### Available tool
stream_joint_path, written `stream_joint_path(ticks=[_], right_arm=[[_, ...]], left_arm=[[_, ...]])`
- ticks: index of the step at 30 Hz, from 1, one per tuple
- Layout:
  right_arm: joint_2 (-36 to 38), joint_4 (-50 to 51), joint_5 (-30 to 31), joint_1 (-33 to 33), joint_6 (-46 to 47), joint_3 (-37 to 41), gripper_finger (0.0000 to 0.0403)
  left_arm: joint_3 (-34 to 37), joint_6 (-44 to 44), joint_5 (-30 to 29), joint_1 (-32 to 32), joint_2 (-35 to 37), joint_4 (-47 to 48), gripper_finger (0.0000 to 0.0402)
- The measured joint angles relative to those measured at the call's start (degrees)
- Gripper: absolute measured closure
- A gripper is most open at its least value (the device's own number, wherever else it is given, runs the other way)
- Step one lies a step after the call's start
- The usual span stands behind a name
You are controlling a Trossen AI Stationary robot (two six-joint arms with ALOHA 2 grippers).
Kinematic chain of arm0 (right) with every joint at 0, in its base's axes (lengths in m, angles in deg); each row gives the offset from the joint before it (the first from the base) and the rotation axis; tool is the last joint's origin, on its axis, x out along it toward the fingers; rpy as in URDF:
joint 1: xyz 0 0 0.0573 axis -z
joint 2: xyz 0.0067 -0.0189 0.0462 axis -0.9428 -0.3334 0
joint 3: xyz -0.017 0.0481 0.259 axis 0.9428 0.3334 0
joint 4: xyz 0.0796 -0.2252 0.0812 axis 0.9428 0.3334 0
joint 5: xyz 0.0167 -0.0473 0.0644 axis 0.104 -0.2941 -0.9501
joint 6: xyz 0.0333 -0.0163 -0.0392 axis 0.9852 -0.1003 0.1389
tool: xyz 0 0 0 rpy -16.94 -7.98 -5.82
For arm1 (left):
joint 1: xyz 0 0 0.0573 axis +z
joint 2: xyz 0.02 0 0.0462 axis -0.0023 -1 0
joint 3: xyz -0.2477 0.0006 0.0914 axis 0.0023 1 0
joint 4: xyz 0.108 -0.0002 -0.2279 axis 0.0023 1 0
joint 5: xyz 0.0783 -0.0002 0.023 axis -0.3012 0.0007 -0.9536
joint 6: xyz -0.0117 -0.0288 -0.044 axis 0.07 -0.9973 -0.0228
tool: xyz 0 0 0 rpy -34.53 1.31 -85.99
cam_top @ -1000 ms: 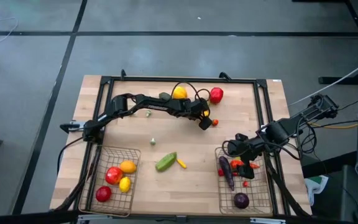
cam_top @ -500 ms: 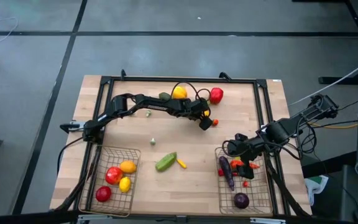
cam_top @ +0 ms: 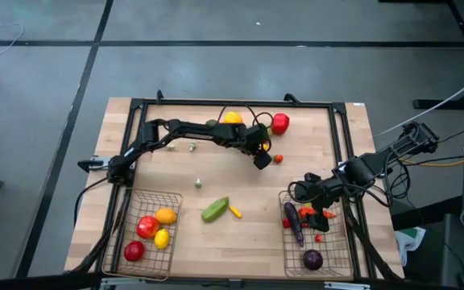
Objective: Sort produce into baskets
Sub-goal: Put the yellow lemon into the left wire basket
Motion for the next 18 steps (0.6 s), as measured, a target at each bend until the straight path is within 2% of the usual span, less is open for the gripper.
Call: stream_joint_path(ticks=[6, 12, 18], right_arm=[[0.0, -1.5, 0.0, 0.0, 0.0, 0.0, 0.0052], [0.0, -2.1, 0.0, 0.0, 0.0, 0.0, 0.0052], [0.0, -2.2, 0.0, 0.0, 0.0, 0.0, 0.0052]], left_arm=[[0.0, 4.7, 6.4, -1.2, 7.4, 10.9, 0.0173], [0.0, 9.0, 7.1, -5.0, 19.0, 28.0, 0.0172], [0.0, 3.6, 7.1, -10.8, 31.2, 43.4, 0.0172]])
